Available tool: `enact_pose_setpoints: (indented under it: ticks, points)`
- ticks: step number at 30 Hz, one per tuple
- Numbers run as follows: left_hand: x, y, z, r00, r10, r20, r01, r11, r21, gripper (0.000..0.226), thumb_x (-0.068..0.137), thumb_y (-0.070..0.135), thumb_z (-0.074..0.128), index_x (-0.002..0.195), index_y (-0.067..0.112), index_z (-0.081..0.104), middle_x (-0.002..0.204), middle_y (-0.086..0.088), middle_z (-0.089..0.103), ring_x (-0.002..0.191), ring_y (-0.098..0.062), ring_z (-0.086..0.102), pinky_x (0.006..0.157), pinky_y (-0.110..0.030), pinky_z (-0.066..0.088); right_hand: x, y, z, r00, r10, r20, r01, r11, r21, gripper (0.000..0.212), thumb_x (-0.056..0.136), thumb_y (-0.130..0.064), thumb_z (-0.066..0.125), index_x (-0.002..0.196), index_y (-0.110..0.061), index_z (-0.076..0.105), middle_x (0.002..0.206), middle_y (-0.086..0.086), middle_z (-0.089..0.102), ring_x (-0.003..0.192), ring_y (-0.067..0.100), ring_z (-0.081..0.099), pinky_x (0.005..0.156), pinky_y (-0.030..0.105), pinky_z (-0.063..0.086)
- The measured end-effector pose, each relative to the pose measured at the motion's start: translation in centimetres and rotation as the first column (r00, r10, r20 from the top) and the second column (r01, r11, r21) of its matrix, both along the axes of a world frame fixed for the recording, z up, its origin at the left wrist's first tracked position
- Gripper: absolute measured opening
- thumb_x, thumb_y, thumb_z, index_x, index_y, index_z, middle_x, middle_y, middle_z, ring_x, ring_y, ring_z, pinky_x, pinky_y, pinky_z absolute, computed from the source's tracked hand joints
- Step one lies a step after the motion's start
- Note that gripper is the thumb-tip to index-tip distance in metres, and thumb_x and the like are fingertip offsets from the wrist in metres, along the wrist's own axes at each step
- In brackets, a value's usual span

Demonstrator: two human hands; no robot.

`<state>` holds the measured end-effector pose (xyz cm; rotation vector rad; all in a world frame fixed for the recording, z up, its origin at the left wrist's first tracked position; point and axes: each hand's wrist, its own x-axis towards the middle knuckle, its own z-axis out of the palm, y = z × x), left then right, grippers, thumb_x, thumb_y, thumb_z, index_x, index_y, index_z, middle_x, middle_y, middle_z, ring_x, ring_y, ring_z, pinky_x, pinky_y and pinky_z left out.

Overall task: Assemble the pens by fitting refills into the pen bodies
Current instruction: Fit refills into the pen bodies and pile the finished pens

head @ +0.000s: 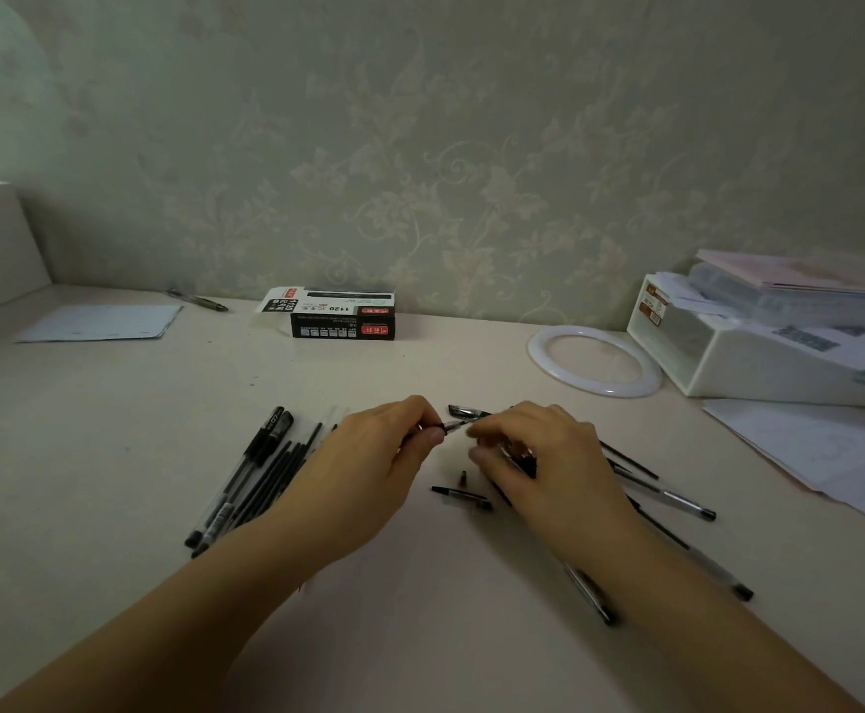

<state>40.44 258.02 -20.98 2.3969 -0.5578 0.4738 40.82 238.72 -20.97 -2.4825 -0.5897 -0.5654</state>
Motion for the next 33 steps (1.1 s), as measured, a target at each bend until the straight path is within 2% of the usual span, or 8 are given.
enact_pose_setpoints:
  ticks: [3,6,11,15,21,25,29,33]
  points:
    - [-0.2,-0.3,0.4,0.999,-0.019,0.033,0.021,0.999,-0.05,0.016,0.098,0.034,0.044,0.096,0.026,0.058,0.075,0.014,0.057,0.075,-0.006,0.055,0.065,-0.021,0.045,-0.5,0.3,0.7,0.973,0.109,-0.205,-0.005,0.892,0.453,0.007,0.087,-0.03,0.07,0.091,-0.033,0.076,0.084,-0.019,0.073,0.083,-0.002,0.066,0.073,0.007,0.047]
    - [-0.5,-0.6,0.6,0.997,-0.051,0.054,0.055,0.996,-0.067,0.011,0.097,0.031,0.048,0.096,0.025,0.057,0.077,0.02,0.056,0.078,-0.002,0.055,0.065,-0.011,0.041,-0.9,0.8,1.0,0.909,0.26,-0.326,0.021,0.751,0.659,0.008,0.087,-0.028,0.071,0.087,-0.03,0.078,0.082,-0.01,0.076,0.081,0.0,0.07,0.072,0.007,0.049]
    - [-0.6,-0.7,0.6,0.995,-0.071,0.066,0.076,0.994,-0.077,0.006,0.096,0.028,0.051,0.097,0.025,0.056,0.08,0.018,0.057,0.077,0.001,0.054,0.065,-0.006,0.039,-0.9,0.9,1.2,0.882,0.316,-0.351,0.067,0.652,0.755,0.007,0.086,-0.027,0.072,0.087,-0.027,0.079,0.083,-0.004,0.077,0.07,0.0,0.066,0.065,0.008,0.048]
    - [-0.7,-0.7,0.6,0.996,-0.058,0.062,0.063,0.994,-0.088,0.004,0.096,0.03,0.052,0.096,0.027,0.055,0.08,0.018,0.057,0.075,0.005,0.054,0.064,-0.003,0.038,-0.4,0.6,1.3,0.884,0.292,-0.364,0.117,0.615,0.78,0.009,0.09,-0.025,0.067,0.091,-0.024,0.076,0.089,-0.005,0.077,0.081,0.008,0.07,0.068,0.015,0.052]
    - [-0.4,-0.2,0.6,0.997,0.025,0.077,-0.021,0.999,-0.05,0.007,0.096,0.032,0.05,0.092,0.028,0.055,0.077,0.018,0.055,0.072,0.006,0.052,0.063,-0.006,0.038,1.3,-2.4,2.8,0.967,0.072,-0.246,0.216,0.287,0.933,0.013,0.103,-0.023,0.047,0.1,-0.015,0.056,0.087,-0.001,0.076,0.075,0.01,0.069,0.066,0.022,0.054]
    - [-0.2,0.2,0.6,0.993,0.092,0.073,-0.089,0.995,-0.048,0.01,0.096,0.032,0.051,0.088,0.028,0.054,0.071,0.017,0.052,0.07,0.01,0.05,0.06,-0.008,0.038,2.5,-4.5,2.0,0.965,-0.195,-0.174,0.255,0.561,0.788,0.005,0.098,-0.022,0.057,0.094,-0.024,0.06,0.079,-0.005,0.072,0.073,0.004,0.064,0.07,0.025,0.049]
    - [-0.1,0.4,0.6,0.989,0.131,0.065,-0.128,0.991,-0.039,0.011,0.095,0.032,0.053,0.085,0.027,0.054,0.068,0.015,0.052,0.071,0.009,0.05,0.059,-0.008,0.037,2.9,-5.2,1.1,0.959,-0.283,-0.004,0.259,0.874,0.412,0.01,0.091,-0.018,0.066,0.097,-0.025,0.068,0.083,-0.012,0.067,0.075,0.001,0.061,0.063,0.01,0.046]
    - [0.1,0.7,0.6,0.981,0.189,0.037,-0.189,0.982,-0.017,0.012,0.095,0.034,0.054,0.084,0.029,0.052,0.068,0.014,0.052,0.065,0.002,0.052,0.052,-0.012,0.033,3.0,-5.4,0.2,0.943,-0.321,0.087,0.31,0.943,0.124,0.008,0.09,-0.017,0.068,0.096,-0.018,0.074,0.084,-0.003,0.065,0.076,0.018,0.059,0.07,0.037,0.052]
